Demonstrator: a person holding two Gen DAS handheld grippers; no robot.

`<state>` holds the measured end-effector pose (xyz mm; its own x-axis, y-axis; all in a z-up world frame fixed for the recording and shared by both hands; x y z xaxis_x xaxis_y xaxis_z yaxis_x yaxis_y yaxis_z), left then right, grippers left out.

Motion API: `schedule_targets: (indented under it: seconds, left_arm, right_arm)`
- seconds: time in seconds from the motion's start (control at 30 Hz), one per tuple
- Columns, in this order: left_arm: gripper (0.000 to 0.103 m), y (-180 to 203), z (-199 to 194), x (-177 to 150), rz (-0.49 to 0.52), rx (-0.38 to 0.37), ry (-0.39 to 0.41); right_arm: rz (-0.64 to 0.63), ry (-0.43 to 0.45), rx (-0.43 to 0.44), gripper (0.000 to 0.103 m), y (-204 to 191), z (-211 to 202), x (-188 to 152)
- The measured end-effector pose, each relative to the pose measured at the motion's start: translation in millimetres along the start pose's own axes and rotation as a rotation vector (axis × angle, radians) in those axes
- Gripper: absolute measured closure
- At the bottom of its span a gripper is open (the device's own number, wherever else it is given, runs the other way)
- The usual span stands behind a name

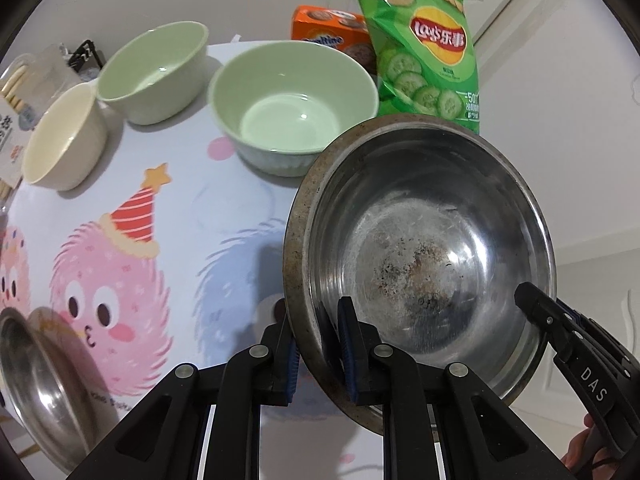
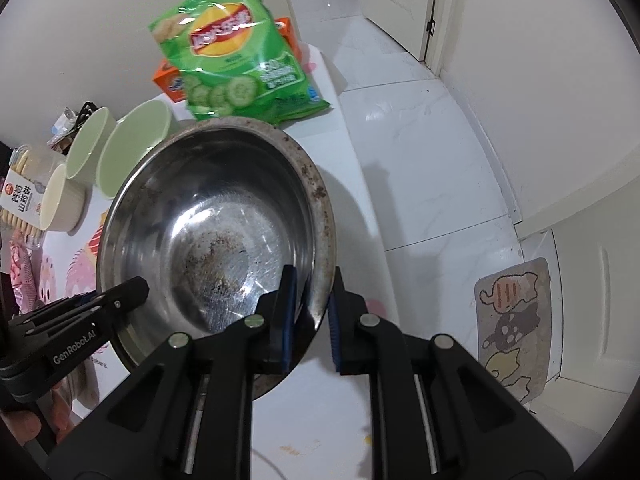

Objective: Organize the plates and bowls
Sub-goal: 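Lift the crumb steel bowl with both tools and carry it toward the stacked bowls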

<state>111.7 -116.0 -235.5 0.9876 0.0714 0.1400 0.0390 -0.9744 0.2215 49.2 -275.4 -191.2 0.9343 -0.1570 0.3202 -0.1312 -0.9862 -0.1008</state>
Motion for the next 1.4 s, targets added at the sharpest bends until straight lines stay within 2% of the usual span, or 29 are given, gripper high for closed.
schedule_targets:
  seconds: [0.33, 0.7, 0.8, 1.1, 1.4]
  left_arm:
    - [0.086, -45, -33, -8, -0.049, -0.007, 0.047]
    - [0.086, -140, -89, -24, -0.145, 0.026, 0.121]
    - [0.087, -175, -104, -27, -0.197, 0.034, 0.140]
    - [0.087, -265, -134, -44, -0.340, 0.087, 0.167]
    - [0.087, -329, -144, -67, -0.448, 0.135, 0.169]
  right_arm:
    - [-0.055, 0.032, 0.019, 0.087, -56, -21, -9]
    - [-0.167, 0.053, 0.072, 0.086, -150, -32, -12]
    - [-0.201, 0.056, 0.096, 0.086, -178, -32, -15]
    - [-0.338, 0.045, 0.179, 0.086, -276, -26, -26]
    - [-0.457, 0.002, 0.230, 0.086, -341, -12, -54]
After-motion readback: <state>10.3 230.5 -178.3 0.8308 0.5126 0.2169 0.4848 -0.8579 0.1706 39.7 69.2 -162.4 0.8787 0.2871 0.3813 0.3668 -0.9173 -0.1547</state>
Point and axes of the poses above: each gripper's, at about its wrist camera, not at the fingertips, and z roughly the way its jaws point, y to its right, x to its top, the point moved 8 cm from there along z, roughly the way its jaws point, and after that the axes turned 10 degrees about -z, right-handed, at the moved point
